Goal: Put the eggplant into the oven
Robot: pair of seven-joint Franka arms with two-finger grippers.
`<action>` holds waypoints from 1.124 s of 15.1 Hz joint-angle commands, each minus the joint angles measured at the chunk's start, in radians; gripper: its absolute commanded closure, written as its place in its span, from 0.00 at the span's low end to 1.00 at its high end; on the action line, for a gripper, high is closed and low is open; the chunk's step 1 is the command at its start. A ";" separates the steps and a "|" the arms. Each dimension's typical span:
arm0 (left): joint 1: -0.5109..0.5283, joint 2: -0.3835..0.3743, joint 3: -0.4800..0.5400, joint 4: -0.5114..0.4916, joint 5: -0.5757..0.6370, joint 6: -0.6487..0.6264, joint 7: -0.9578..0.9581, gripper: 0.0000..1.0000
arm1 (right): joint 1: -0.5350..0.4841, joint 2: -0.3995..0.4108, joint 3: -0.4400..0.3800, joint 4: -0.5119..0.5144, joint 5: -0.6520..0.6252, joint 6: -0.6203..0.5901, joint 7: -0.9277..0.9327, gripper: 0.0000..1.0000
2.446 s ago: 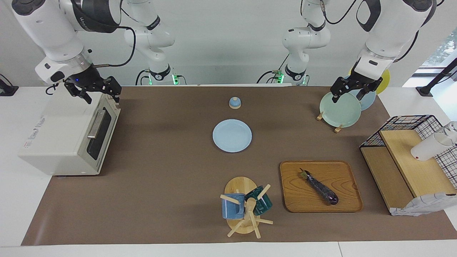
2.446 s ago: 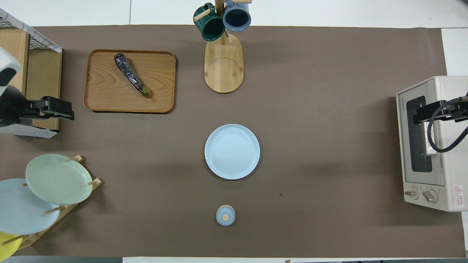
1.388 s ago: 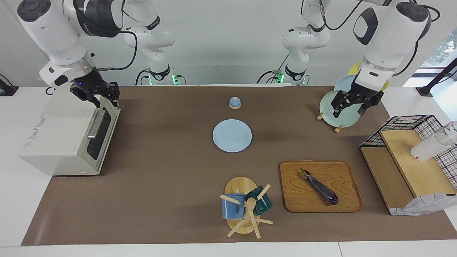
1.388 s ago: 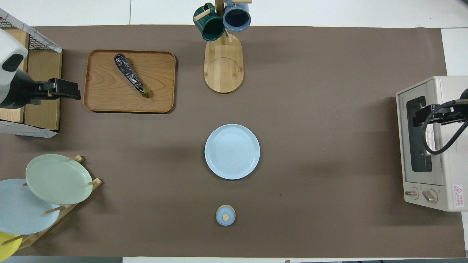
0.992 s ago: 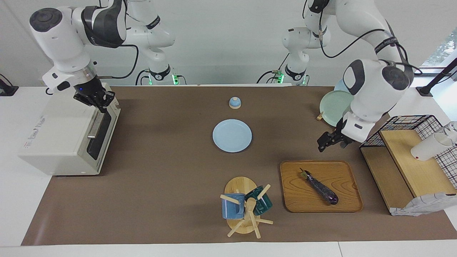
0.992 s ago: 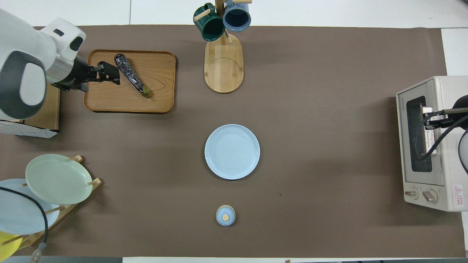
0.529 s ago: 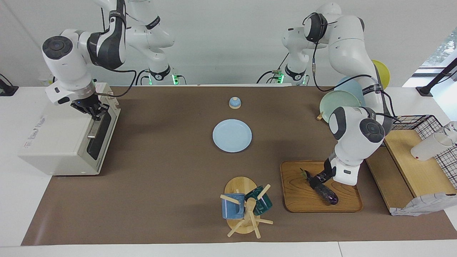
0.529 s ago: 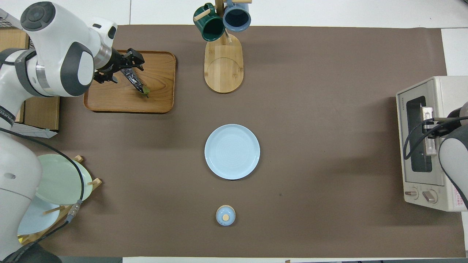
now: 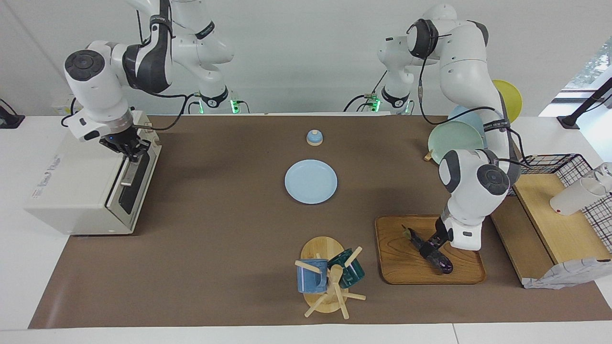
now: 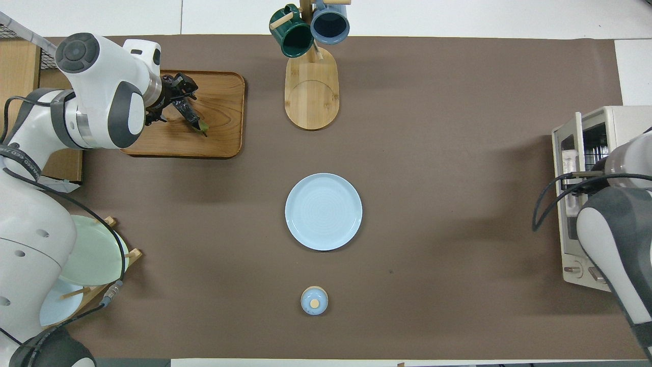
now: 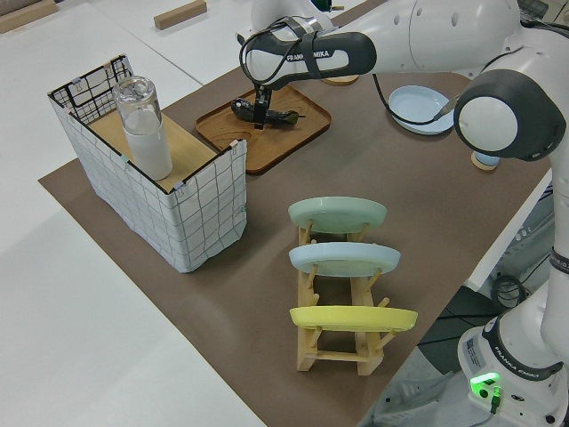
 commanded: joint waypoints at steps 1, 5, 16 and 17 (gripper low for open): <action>-0.013 -0.042 0.015 -0.063 0.022 0.036 -0.037 0.24 | 0.015 0.085 -0.001 -0.043 0.044 0.155 0.018 1.00; -0.014 -0.052 0.015 -0.074 0.022 0.047 -0.046 0.83 | 0.040 0.130 -0.001 -0.101 0.109 0.306 0.032 1.00; -0.134 -0.267 -0.005 -0.095 0.037 -0.167 -0.053 1.00 | 0.075 0.239 0.004 -0.091 0.236 0.369 0.063 1.00; -0.172 -0.311 -0.005 -0.121 0.022 -0.194 -0.079 1.00 | 0.082 0.239 0.004 -0.088 0.256 0.355 0.072 1.00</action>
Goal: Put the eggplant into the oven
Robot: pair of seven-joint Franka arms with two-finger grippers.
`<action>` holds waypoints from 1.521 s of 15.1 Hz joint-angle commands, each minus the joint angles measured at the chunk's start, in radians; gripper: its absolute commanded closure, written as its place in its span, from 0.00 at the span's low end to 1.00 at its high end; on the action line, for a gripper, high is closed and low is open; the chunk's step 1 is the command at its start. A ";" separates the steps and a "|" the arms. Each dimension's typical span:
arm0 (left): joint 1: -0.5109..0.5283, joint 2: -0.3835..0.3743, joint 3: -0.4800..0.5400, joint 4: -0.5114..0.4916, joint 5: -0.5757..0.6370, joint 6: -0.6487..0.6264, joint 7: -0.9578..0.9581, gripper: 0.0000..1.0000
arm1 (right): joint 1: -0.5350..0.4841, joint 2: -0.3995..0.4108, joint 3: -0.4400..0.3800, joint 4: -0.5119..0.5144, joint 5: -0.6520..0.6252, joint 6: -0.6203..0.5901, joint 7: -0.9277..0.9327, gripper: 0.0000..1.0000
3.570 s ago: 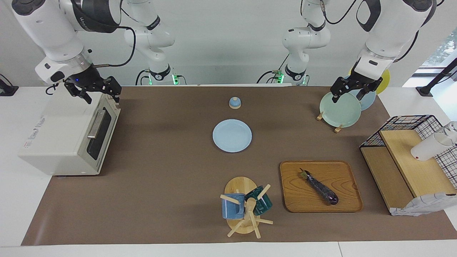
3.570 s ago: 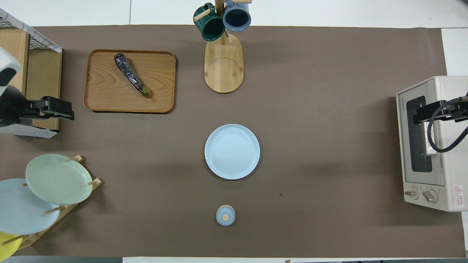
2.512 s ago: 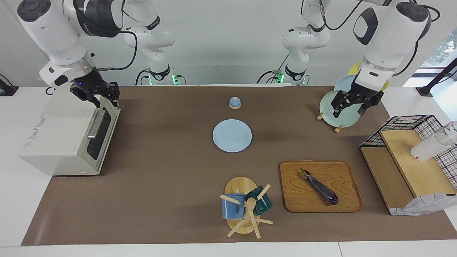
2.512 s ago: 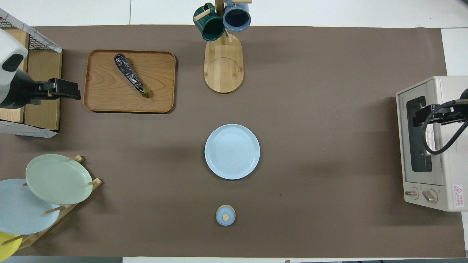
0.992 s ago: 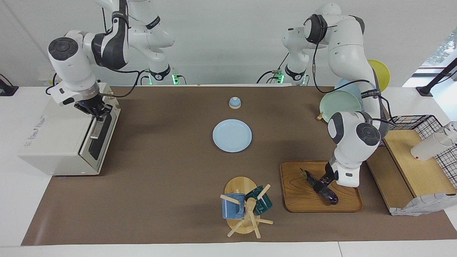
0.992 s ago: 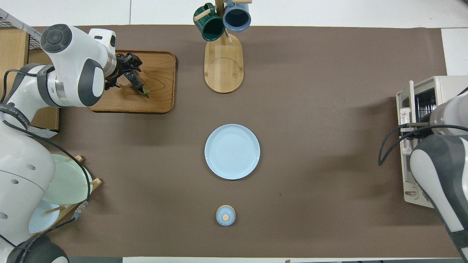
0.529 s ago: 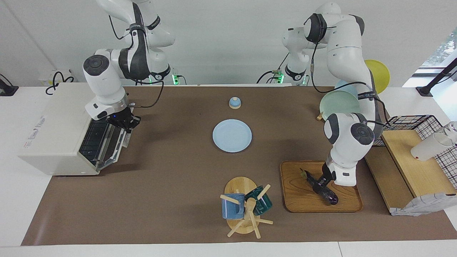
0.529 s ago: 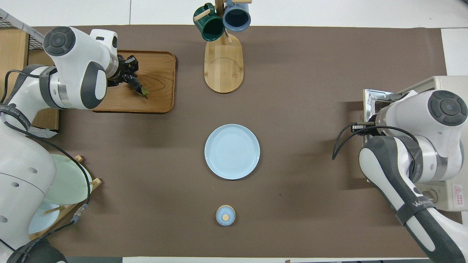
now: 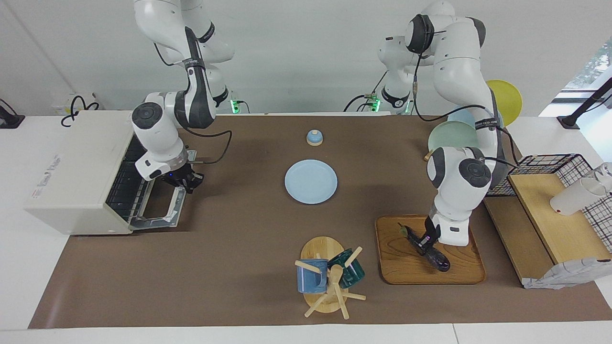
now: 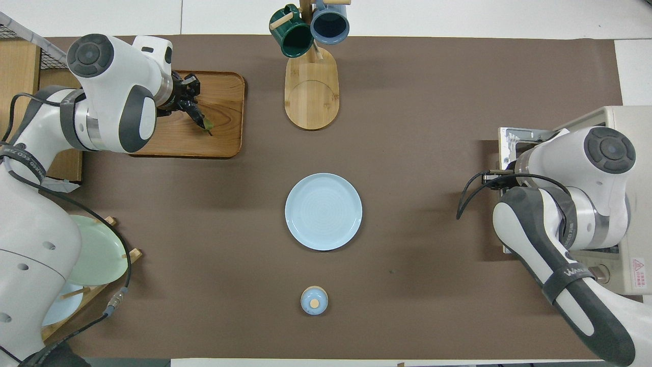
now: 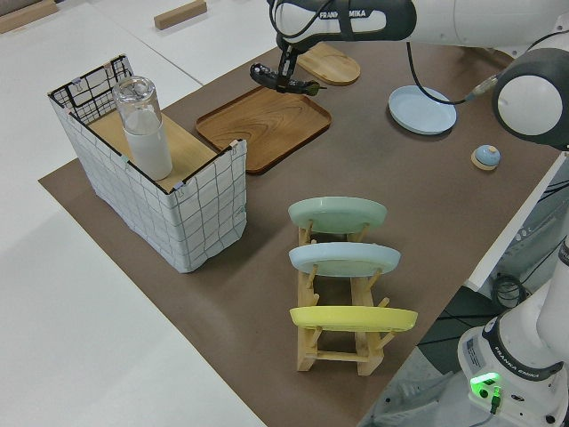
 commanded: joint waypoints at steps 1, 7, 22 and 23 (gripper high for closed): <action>-0.109 -0.158 0.012 -0.121 -0.014 -0.072 -0.074 1.00 | 0.020 0.006 -0.012 0.031 0.055 -0.009 0.031 1.00; -0.333 -0.279 0.009 -0.355 -0.049 -0.015 -0.012 1.00 | 0.119 0.001 -0.012 0.146 0.072 -0.139 0.203 0.89; -0.429 -0.227 0.018 -0.432 -0.054 0.152 -0.001 0.00 | 0.244 0.004 -0.010 0.179 0.070 -0.133 0.309 0.51; -0.397 -0.247 0.018 -0.402 -0.054 0.087 0.014 0.00 | 0.245 0.004 -0.009 0.181 0.070 -0.133 0.310 0.51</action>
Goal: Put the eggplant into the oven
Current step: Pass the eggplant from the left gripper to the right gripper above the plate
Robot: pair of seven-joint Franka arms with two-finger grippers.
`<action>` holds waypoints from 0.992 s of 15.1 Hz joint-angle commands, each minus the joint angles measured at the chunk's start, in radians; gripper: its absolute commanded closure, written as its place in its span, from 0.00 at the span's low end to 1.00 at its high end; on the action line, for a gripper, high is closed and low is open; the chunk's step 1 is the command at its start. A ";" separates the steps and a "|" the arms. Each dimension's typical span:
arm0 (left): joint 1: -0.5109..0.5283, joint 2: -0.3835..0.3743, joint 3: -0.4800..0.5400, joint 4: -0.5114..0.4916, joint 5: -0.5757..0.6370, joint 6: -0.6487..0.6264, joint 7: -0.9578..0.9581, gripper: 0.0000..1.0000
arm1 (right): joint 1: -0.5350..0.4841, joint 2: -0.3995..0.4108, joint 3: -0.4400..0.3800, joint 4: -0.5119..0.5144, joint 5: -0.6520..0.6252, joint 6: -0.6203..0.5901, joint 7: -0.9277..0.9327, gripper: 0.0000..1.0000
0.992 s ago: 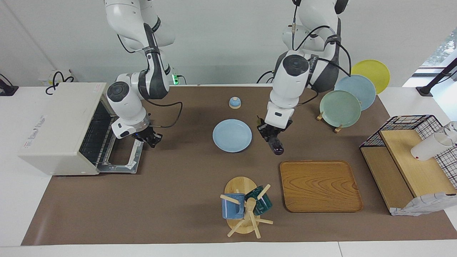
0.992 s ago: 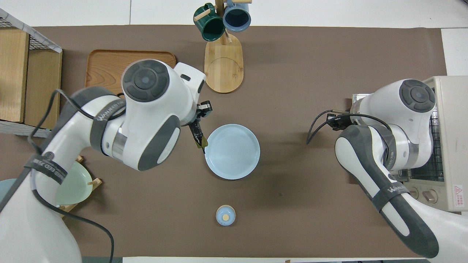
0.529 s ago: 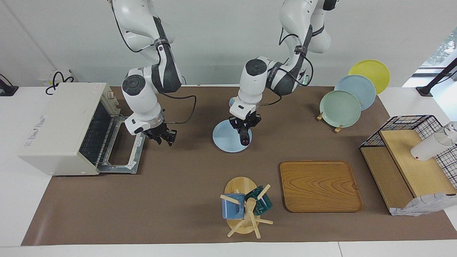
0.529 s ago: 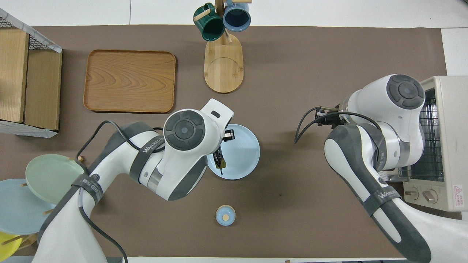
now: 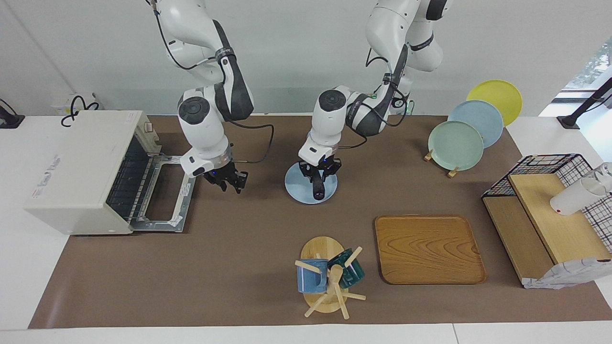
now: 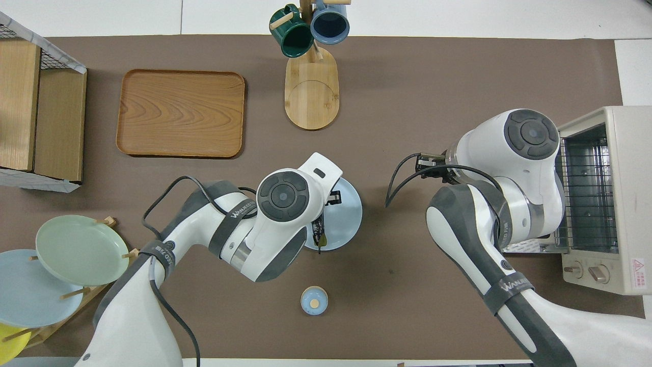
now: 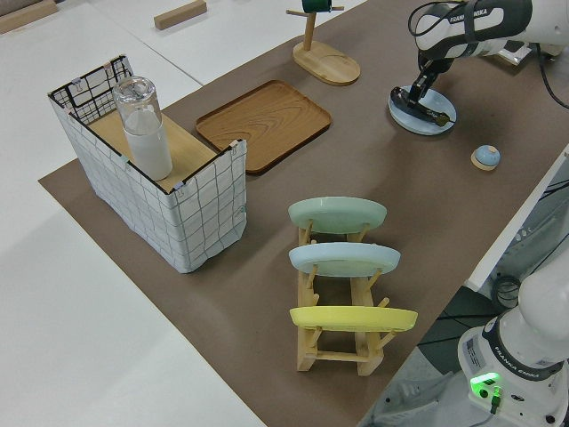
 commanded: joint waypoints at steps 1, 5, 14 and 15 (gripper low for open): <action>0.091 -0.091 0.006 0.070 -0.019 -0.181 0.074 0.00 | 0.007 0.005 -0.005 0.022 0.021 -0.007 0.016 0.51; 0.275 -0.112 0.008 0.235 -0.021 -0.383 0.234 0.00 | 0.145 0.044 -0.007 0.131 0.006 -0.022 0.114 0.57; 0.509 -0.230 0.012 0.244 -0.001 -0.527 0.594 0.00 | 0.464 0.391 -0.007 0.553 -0.074 -0.026 0.551 0.58; 0.510 -0.244 0.012 0.250 0.023 -0.544 0.595 0.00 | 0.492 0.402 -0.007 0.545 -0.076 -0.013 0.556 0.58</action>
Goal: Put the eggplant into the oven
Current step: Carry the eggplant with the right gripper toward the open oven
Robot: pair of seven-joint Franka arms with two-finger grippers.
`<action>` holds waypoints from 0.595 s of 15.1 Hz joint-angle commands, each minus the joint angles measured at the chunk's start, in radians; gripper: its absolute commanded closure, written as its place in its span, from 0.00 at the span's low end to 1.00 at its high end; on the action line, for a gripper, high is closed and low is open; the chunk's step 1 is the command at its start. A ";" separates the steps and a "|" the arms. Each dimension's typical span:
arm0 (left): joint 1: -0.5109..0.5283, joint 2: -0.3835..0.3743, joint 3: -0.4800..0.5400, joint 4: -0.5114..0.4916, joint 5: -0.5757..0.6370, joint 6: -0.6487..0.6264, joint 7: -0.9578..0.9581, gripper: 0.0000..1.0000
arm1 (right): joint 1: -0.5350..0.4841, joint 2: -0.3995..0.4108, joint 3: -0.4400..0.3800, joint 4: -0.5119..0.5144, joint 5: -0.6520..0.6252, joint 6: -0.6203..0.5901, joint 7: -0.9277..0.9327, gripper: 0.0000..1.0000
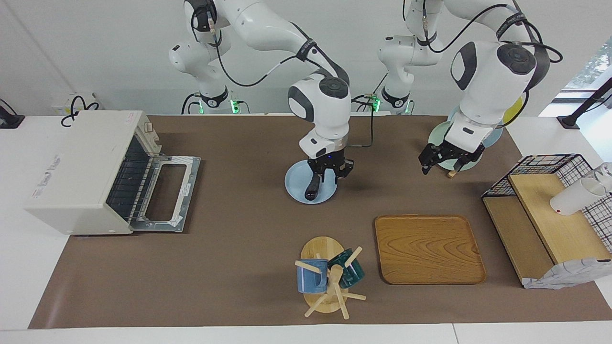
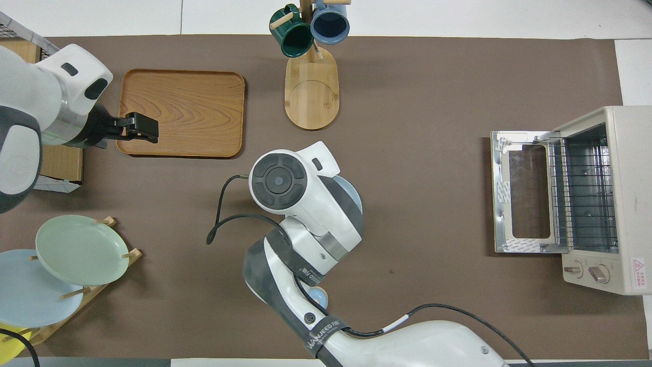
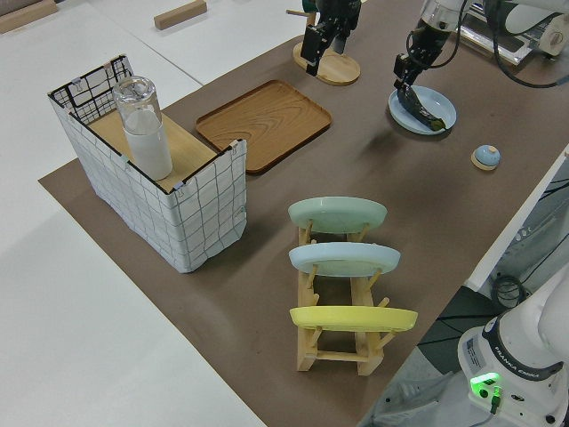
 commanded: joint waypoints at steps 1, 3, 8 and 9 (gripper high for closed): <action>0.000 -0.058 -0.007 0.013 0.045 -0.081 0.023 0.00 | 0.050 0.052 -0.007 0.029 -0.018 0.025 0.036 0.57; -0.002 -0.097 -0.008 0.014 0.068 -0.131 0.023 0.00 | 0.066 0.063 -0.007 -0.011 -0.060 0.048 0.036 0.55; 0.029 -0.151 -0.028 0.007 0.067 -0.165 0.015 0.00 | 0.070 0.054 -0.007 -0.057 -0.131 0.038 0.025 0.51; 0.061 -0.150 -0.056 0.007 0.061 -0.156 0.020 0.00 | 0.069 0.047 -0.007 -0.080 -0.137 0.055 0.027 0.51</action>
